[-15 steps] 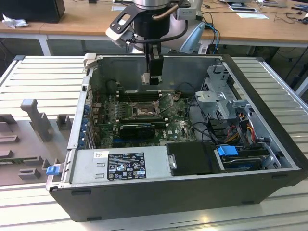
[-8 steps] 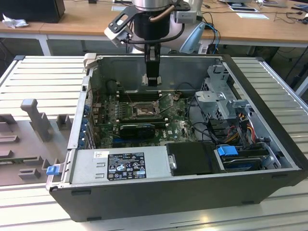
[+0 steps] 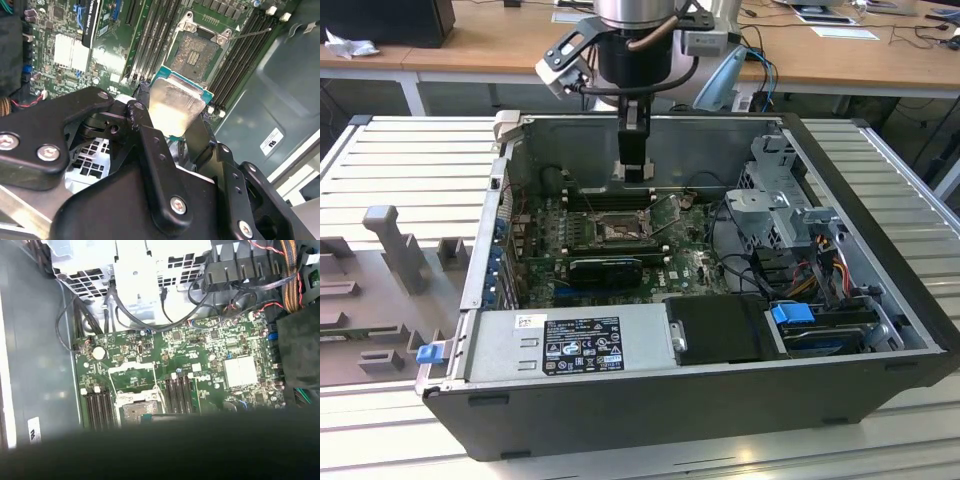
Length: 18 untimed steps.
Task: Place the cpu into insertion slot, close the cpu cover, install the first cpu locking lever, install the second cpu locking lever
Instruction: 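Place the cpu into insertion slot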
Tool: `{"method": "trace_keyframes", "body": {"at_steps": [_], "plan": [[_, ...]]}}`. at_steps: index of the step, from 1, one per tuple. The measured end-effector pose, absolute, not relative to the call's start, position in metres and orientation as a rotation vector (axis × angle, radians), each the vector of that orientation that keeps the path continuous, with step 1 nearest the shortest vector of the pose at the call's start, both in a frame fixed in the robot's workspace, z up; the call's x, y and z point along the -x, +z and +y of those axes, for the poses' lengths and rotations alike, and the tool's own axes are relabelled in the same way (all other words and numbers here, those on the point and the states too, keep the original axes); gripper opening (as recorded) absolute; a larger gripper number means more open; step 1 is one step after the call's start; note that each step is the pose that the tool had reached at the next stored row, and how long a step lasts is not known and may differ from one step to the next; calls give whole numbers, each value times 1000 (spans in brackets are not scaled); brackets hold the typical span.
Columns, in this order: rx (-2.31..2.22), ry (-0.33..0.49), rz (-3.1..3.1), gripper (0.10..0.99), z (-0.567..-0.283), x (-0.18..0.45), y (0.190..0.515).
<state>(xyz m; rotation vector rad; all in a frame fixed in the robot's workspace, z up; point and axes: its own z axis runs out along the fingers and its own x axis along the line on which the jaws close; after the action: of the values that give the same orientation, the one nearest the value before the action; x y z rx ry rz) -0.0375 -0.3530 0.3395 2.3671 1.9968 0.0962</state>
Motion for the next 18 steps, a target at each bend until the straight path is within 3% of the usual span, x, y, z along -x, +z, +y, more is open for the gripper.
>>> {"method": "trace_keyframes", "body": {"at_steps": [18], "plan": [[-2270,89,2134,529,-353,38,302]]}}
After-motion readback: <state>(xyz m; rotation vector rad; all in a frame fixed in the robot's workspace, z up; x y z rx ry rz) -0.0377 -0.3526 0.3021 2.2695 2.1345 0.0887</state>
